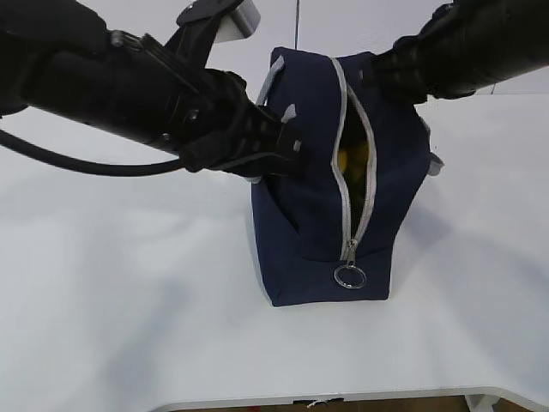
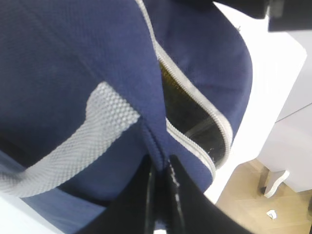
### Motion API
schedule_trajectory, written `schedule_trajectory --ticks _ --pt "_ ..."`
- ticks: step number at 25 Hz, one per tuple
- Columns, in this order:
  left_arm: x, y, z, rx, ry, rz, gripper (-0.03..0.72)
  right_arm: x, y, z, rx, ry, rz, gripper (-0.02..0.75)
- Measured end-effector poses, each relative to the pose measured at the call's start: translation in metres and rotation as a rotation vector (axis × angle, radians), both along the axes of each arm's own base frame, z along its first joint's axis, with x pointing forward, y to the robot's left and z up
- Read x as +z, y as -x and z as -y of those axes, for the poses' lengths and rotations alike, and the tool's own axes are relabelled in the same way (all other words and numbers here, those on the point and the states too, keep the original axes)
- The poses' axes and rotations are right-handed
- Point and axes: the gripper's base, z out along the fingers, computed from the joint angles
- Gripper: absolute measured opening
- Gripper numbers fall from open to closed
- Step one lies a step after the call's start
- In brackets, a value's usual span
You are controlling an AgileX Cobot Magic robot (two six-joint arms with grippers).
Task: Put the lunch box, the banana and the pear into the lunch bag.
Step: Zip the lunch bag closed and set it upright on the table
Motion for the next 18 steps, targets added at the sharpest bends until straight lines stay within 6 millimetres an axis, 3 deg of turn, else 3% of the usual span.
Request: schedule_trajectory --ticks 2,5,12,18 --pt "0.0 0.0 0.0 -0.002 0.0 -0.001 -0.015 0.001 0.001 0.0 0.0 -0.002 0.004 0.328" --pt "0.0 0.0 0.0 -0.004 -0.001 -0.004 -0.015 0.006 0.004 0.002 -0.003 -0.007 0.011 0.364" --pt "0.0 0.001 0.0 -0.007 -0.001 -0.006 -0.015 0.05 0.037 0.016 0.029 -0.02 0.1 0.371" --pt "0.0 0.001 0.0 -0.008 -0.001 -0.007 -0.015 0.065 0.068 0.021 0.153 0.011 0.06 0.371"
